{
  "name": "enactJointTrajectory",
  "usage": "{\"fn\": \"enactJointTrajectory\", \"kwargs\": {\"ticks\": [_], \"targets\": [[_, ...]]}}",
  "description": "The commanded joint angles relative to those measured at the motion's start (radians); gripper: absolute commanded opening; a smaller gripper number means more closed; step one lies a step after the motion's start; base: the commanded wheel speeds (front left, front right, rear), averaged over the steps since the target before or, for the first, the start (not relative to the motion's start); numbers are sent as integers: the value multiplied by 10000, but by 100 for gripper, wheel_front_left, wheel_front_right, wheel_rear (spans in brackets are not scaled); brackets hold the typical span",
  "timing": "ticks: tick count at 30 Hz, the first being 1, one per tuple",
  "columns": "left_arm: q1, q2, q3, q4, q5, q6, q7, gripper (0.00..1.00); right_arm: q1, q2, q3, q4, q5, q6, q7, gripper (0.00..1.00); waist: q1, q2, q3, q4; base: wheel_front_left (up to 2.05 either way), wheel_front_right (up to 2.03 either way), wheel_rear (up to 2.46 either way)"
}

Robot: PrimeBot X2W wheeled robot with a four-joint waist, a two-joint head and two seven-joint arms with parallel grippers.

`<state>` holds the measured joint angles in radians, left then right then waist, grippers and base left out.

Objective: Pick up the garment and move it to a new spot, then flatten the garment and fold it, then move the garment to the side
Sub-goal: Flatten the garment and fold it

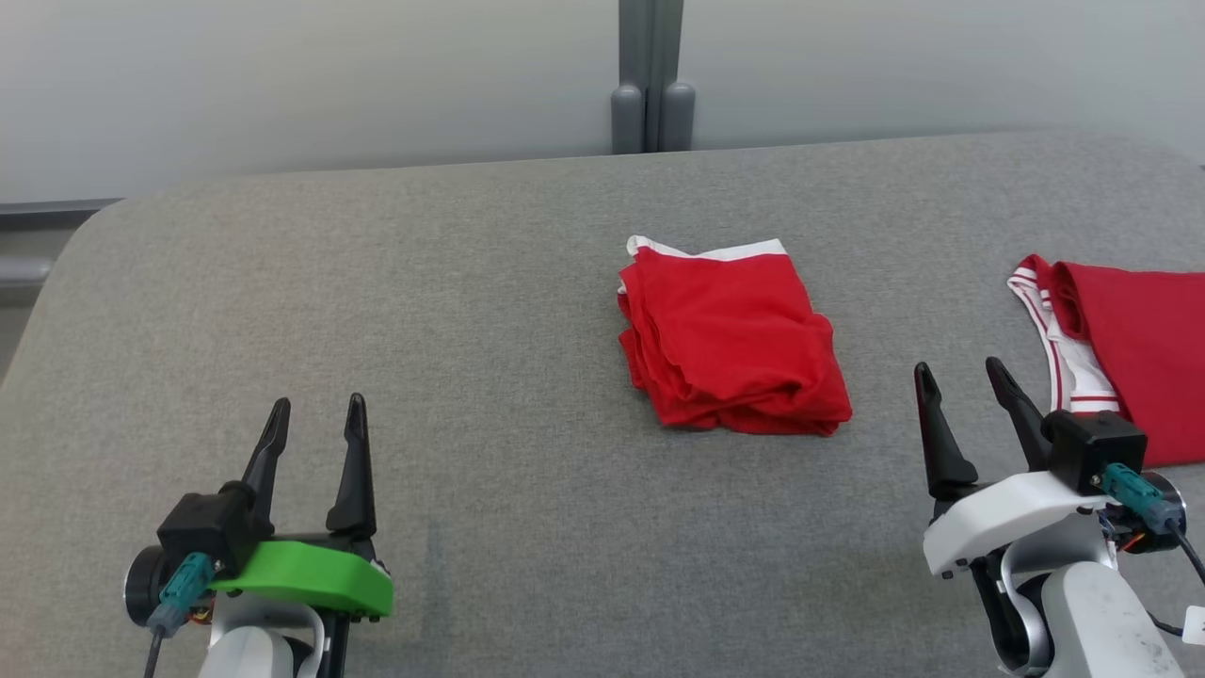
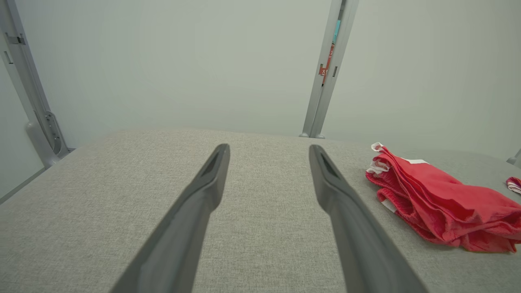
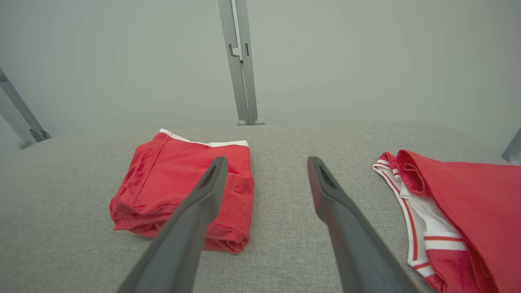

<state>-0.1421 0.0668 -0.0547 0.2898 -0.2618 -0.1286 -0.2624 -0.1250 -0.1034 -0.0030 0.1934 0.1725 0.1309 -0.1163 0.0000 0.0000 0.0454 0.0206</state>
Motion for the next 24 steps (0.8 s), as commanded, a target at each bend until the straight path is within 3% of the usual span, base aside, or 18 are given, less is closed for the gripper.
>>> {"fn": "enactJointTrajectory", "kwargs": {"ticks": [1,24], "targets": [[257,21,113,-72,10,-22,-27,100,94,50,65,34,66,-7,-54,100,0,0,-142,-317,0,0,0],[988,-149,578,-393,-46,-23,-27,100,80,-2,544,337,547,-7,138,100,0,0,-416,-445,0,0,0]]}}
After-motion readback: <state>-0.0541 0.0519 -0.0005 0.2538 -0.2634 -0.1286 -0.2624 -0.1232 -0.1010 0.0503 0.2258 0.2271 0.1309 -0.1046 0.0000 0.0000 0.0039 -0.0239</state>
